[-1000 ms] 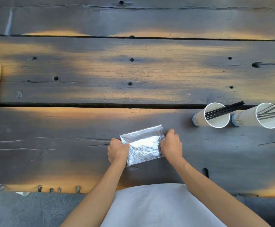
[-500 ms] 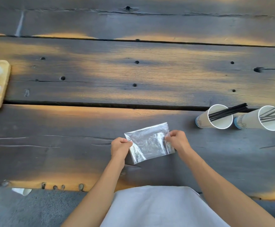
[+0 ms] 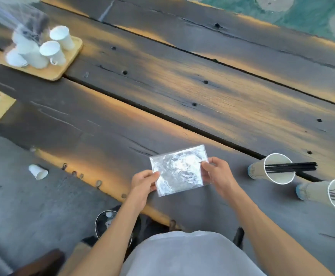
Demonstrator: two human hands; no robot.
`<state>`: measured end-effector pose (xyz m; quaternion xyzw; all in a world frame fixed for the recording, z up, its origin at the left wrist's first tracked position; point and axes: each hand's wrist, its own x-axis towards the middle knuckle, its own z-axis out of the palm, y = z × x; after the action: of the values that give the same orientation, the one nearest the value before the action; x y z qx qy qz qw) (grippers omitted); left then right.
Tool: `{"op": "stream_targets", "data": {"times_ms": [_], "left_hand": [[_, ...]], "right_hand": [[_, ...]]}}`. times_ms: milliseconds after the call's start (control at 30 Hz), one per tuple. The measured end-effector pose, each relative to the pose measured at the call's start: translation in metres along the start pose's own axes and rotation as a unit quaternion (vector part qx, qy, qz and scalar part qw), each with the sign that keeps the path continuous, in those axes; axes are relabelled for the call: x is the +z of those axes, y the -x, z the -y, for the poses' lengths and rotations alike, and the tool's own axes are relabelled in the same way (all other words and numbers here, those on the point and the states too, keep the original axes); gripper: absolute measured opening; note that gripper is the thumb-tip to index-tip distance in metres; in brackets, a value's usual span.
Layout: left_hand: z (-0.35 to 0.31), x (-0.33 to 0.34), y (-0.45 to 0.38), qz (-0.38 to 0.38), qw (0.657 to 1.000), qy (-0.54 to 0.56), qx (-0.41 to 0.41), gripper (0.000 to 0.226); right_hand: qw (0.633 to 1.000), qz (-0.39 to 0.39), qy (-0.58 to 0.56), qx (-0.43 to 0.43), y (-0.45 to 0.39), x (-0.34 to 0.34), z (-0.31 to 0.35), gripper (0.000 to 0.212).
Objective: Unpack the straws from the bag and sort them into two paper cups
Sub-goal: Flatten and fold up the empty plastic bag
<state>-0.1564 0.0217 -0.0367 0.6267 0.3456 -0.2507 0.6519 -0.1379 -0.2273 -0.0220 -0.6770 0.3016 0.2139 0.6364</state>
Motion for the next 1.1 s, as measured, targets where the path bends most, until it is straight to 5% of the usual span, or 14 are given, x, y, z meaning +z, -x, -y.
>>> {"op": "stream_targets", "data": {"times_ms": [367, 733, 900, 1100], "left_hand": [[0.113, -0.078, 0.091, -0.151, 0.95, 0.272, -0.005, 0.005], [0.22, -0.162, 0.135, -0.286, 0.877, 0.383, -0.048, 0.018], [0.276, -0.175, 0.124, -0.32, 0.828, 0.448, -0.105, 0.014], [0.342, -0.169, 0.057, -0.357, 0.729, 0.553, -0.188, 0.004]], "right_hand": [[0.961, 0.183, 0.199, -0.065, 0.038, 0.1, 0.008, 0.029], [0.887, 0.279, 0.36, -0.073, 0.085, 0.254, -0.062, 0.023], [0.849, 0.287, 0.442, -0.04, 0.076, 0.31, -0.12, 0.023], [0.796, 0.312, 0.518, 0.002, 0.015, 0.363, -0.199, 0.024]]}}
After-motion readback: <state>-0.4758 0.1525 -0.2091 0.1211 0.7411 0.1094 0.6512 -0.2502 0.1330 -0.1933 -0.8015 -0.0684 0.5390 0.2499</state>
